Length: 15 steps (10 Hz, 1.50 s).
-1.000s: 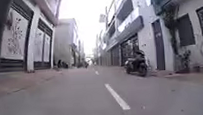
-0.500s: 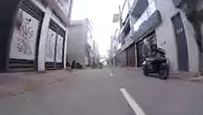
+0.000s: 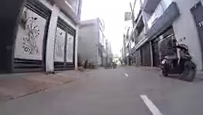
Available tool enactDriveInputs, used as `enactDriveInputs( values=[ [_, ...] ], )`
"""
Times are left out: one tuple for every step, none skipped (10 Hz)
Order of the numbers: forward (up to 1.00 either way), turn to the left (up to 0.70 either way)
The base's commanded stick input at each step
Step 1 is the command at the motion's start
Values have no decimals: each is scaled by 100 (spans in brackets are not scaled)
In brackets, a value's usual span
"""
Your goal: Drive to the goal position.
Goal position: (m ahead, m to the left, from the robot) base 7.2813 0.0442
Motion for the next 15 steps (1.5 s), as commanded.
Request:
enactDriveInputs(
  values=[
    [100, 0],
    [100, 0],
    [100, 0],
    [100, -3],
    [100, -10],
    [100, -40],
    [100, -40],
    [100, -28],
    [100, 0],
    [100, 0],
    [100, 0],
    [100, 0],
    [100, 0],
    [100, 0],
    [100, 0]
  ],
)
